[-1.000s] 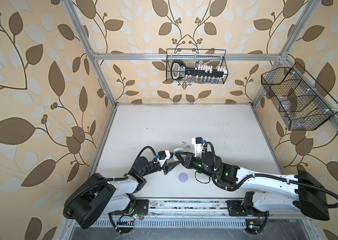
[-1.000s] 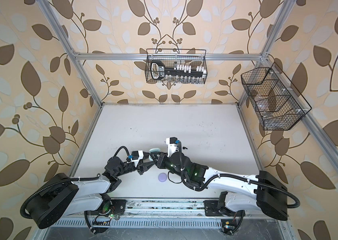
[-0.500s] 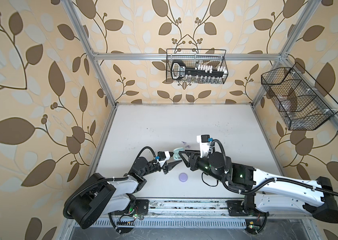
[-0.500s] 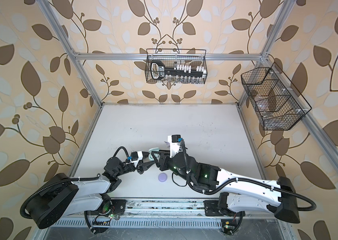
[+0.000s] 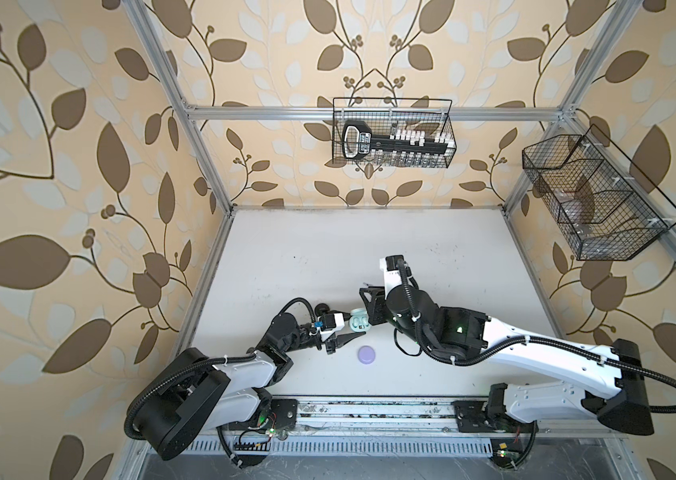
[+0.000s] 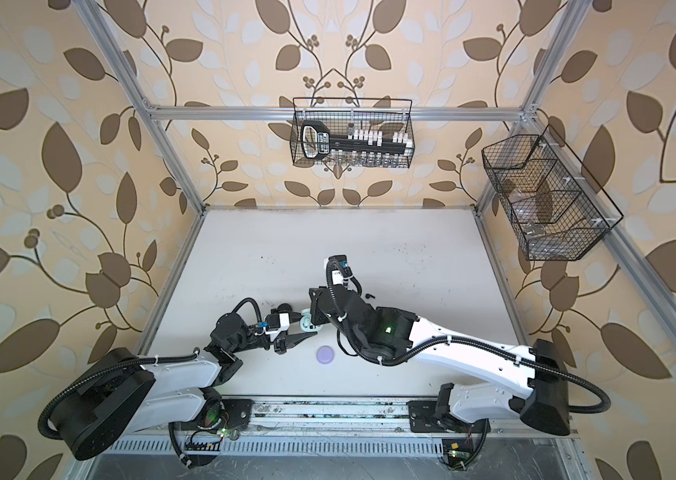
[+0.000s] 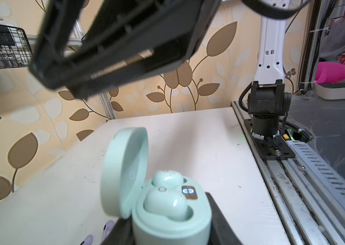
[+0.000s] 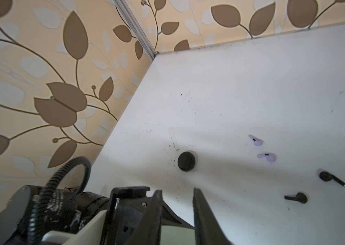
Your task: Insert the wireless bluetooth earbuds into the charging case
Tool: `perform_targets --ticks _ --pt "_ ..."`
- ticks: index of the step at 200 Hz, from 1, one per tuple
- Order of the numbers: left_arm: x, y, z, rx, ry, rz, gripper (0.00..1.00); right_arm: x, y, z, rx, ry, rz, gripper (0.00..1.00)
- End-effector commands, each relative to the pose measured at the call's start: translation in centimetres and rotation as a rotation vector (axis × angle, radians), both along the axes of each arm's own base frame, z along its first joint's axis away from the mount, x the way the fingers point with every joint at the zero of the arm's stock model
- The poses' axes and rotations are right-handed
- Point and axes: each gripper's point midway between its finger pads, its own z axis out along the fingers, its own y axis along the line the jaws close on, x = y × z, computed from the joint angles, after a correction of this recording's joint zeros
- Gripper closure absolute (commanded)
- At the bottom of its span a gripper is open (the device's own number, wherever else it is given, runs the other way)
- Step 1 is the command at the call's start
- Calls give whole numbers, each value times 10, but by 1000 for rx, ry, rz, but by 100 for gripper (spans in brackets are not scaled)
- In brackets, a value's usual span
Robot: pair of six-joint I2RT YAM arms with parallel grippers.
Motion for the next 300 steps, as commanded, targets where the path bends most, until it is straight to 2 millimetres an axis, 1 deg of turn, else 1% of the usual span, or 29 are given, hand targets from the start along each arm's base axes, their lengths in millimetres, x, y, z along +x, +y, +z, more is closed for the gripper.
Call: perform_targets --ticks 1,32,47,66,79,96,108,119,127,139,160,169,183,188,194,203,225,249,275,300 --pt "2 -1 21 -42 -72 16 100 -7 -2 -12 -42 26 11 75" --pt "14 3 22 -48 -53 93 100 -26 -1 -31 -23 58 37 77" --pt "17 4 22 -45 -47 108 100 -34 -1 -37 -17 68 44 77" --pt "19 6 24 -51 -44 128 100 -43 5 -45 4 85 76 77" --pt "18 6 24 -50 -43 121 100 -45 8 -50 -5 102 86 79" --pt "18 6 25 -53 -44 121 100 -45 5 -54 -22 101 74 79" --pt "20 7 24 -53 -36 137 100 -44 4 -52 -19 95 72 79" --pt "26 8 23 -52 -20 169 100 -42 0 -46 -22 82 61 79" --pt "33 9 22 -50 -3 197 100 -40 -6 -40 -30 67 44 79" --pt "50 13 18 -48 37 277 100 -36 -21 -29 -44 42 9 78" --pt "84 24 8 -61 119 428 100 -29 -55 -13 -30 1 -69 73" --pt "100 31 1 -77 162 494 100 -27 -70 -10 -24 -13 -100 71" --pt "122 43 -4 -122 206 575 100 -23 -91 -15 -33 -14 -146 69" --pt "129 46 -14 -124 236 595 100 -21 -97 -18 -38 -7 -159 68" --pt "134 51 -19 -136 257 608 100 -19 -104 -23 -39 4 -174 68" --pt "149 54 -26 -146 309 627 100 -17 -111 -33 -39 26 -182 68" --pt "172 55 -44 -152 400 622 100 -14 -120 -53 -46 71 -188 68" --pt "187 52 -60 -150 457 623 100 -13 -122 -65 -55 92 -192 68" --pt "196 45 -63 -174 512 585 100 -14 -120 -71 -71 103 -184 68" --pt "204 48 -67 -199 560 587 100 -14 -117 -74 -71 113 -173 68"
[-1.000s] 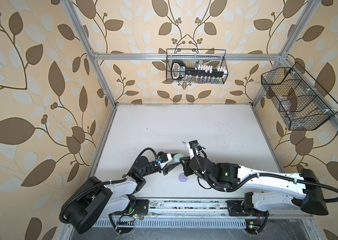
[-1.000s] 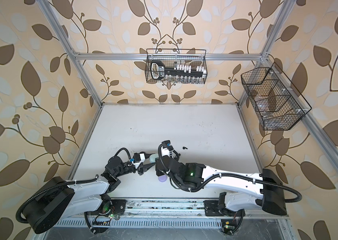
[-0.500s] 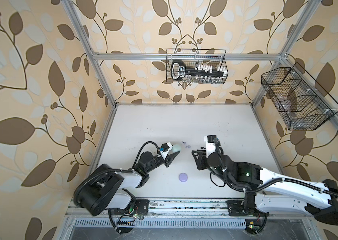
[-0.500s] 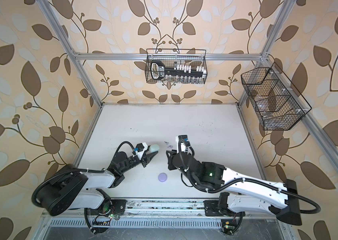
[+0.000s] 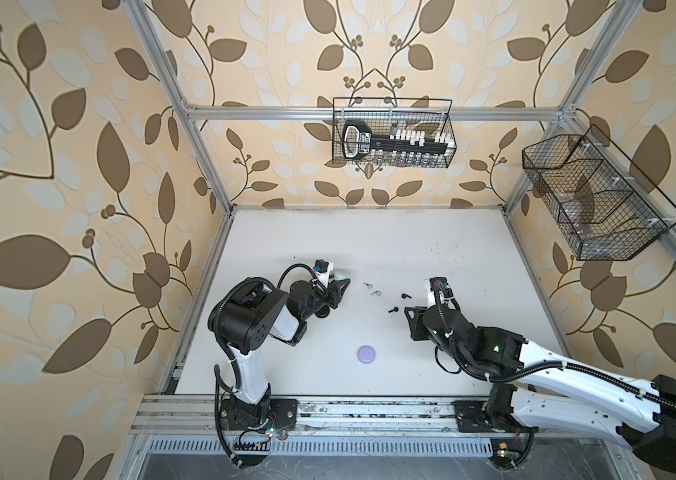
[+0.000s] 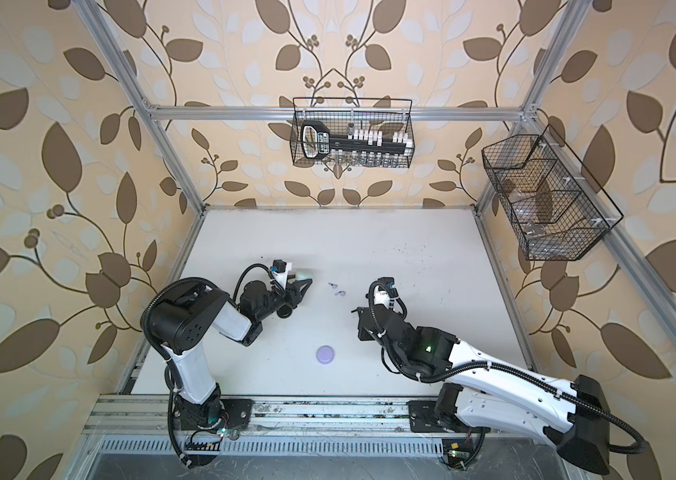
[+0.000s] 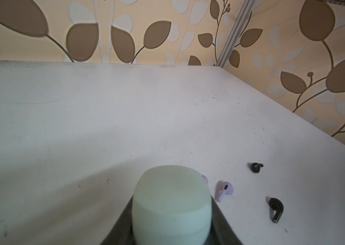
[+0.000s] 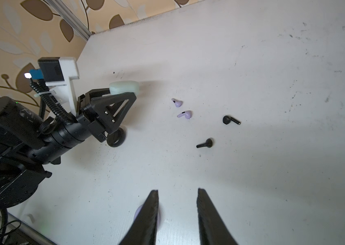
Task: Insert the wireless bluetooth earbuds into the charging case
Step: 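Set the closed case down with the left gripper while the right arm withdraws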
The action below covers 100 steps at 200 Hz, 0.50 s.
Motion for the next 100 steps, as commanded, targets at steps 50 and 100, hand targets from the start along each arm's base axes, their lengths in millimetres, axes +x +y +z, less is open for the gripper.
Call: perform_targets --ticks 50,100 --pt "29 -1 -6 -195 110 51 100 -1 2 -3 12 17 7 67" --pt "32 -1 -15 -188 124 59 93 -2 0 -9 1 27 9 66"
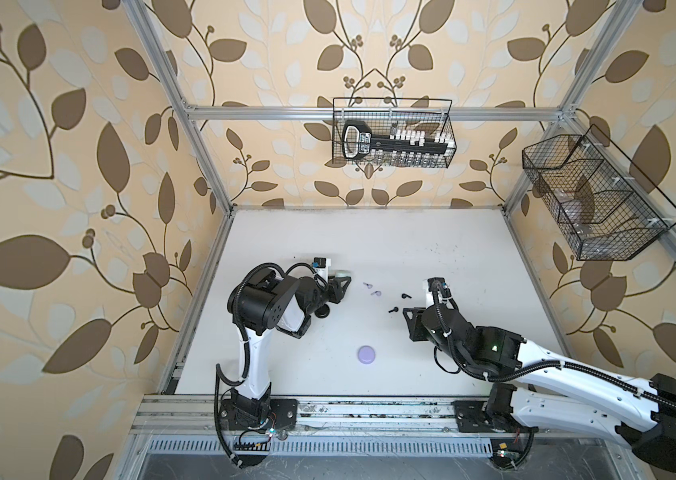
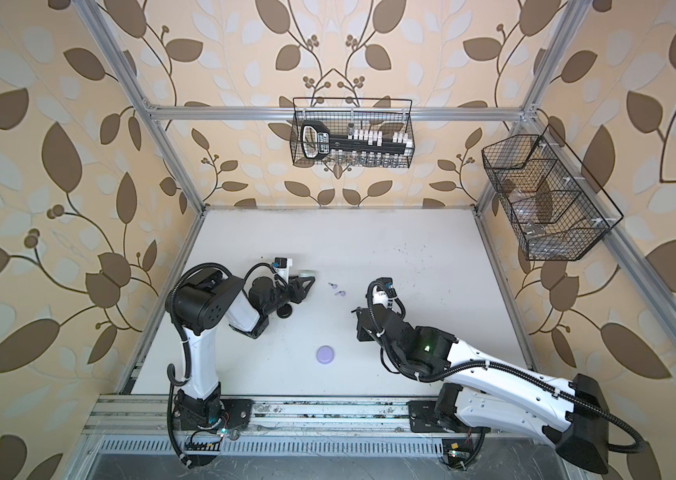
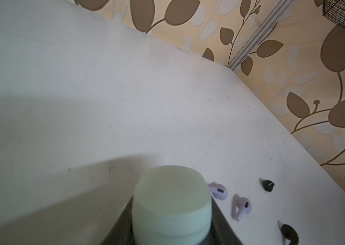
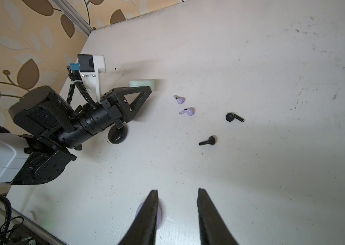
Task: Insert the wireless bluetooth earbuds into the charging case
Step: 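Set the closed case down with the left gripper while the right arm withdraws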
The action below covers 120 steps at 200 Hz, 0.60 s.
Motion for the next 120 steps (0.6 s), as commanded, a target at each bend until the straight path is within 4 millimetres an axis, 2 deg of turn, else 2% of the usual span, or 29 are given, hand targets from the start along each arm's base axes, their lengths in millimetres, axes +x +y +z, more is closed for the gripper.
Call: perform_targets --ticks 1,27,39,76,120 --pt "7 2 27 -42 -80 20 92 -2 -2 -7 -4 17 -1 66" --pt "1 5 27 -9 -100 18 66 -2 -4 -8 -8 16 -5 64" --pt "0 5 25 -7 -97 11 57 -3 -3 -10 -13 21 1 62" --pt "-2 9 23 -2 -89 20 53 -5 -7 -11 -3 22 -3 61" --pt "-3 15 23 9 -93 38 36 -8 -10 -9 2 13 2 57"
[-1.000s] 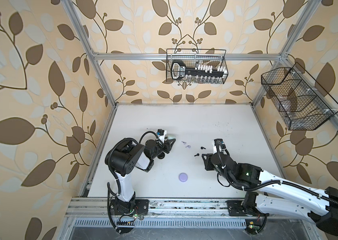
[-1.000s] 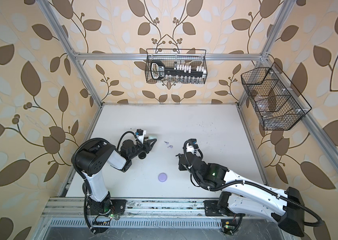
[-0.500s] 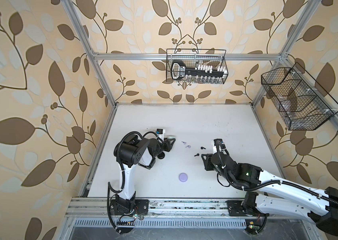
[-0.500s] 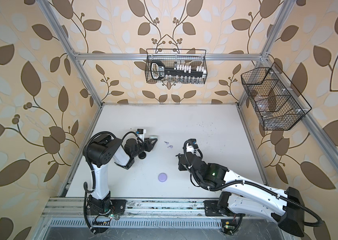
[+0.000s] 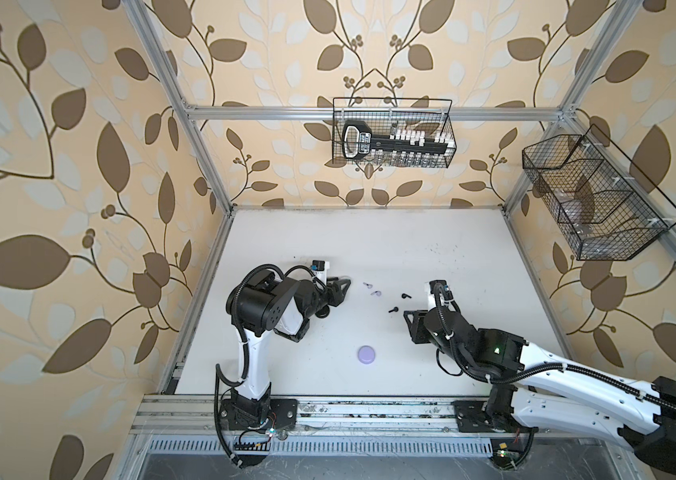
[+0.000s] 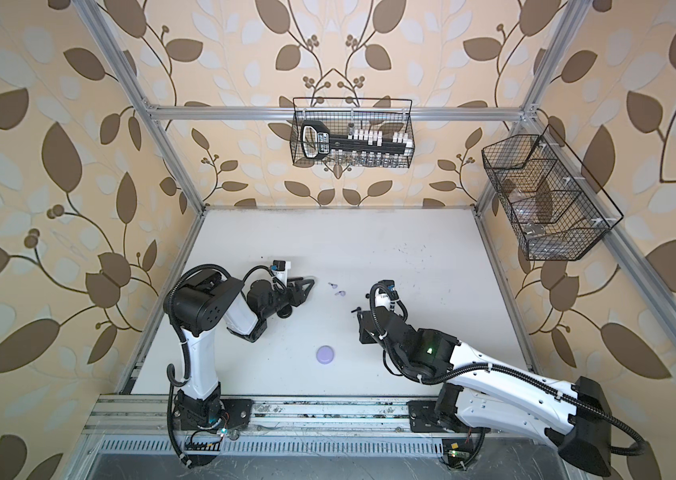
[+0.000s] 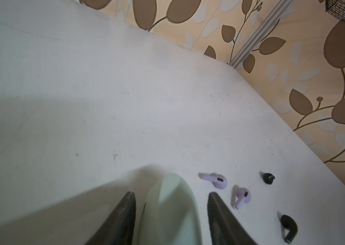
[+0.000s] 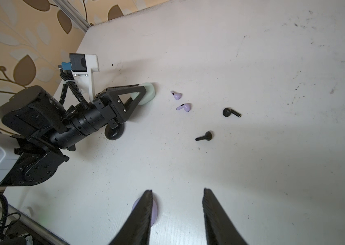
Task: Insert the wireless bluetooth earbuds into the charging case
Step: 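Set the closed case down with the left gripper while the right arm withdraws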
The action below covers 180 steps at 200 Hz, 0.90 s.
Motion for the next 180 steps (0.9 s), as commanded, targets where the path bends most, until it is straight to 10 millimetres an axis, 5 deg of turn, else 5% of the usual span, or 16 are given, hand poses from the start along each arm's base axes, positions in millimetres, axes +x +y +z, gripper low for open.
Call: perform_targets --ticks 1,44,81,112,152,180 --pt "5 5 24 -9 -84 17 36 -3 -4 -4 1 6 0 57" --pt "-1 9 39 -5 -124 4 32 -5 2 -3 4 -2 33 54" --pt "-17 14 78 -56 -190 -28 34 -20 38 -6 -61 -62 201 44" --pt "-28 17 105 -133 -204 -86 40 -35 69 -42 -118 21 295 43" --pt "-16 51 121 -345 -63 -38 46 -45 109 -86 -257 99 390 37" --pt "-14 83 120 -425 -12 86 35 -46 130 -111 -328 142 436 31"
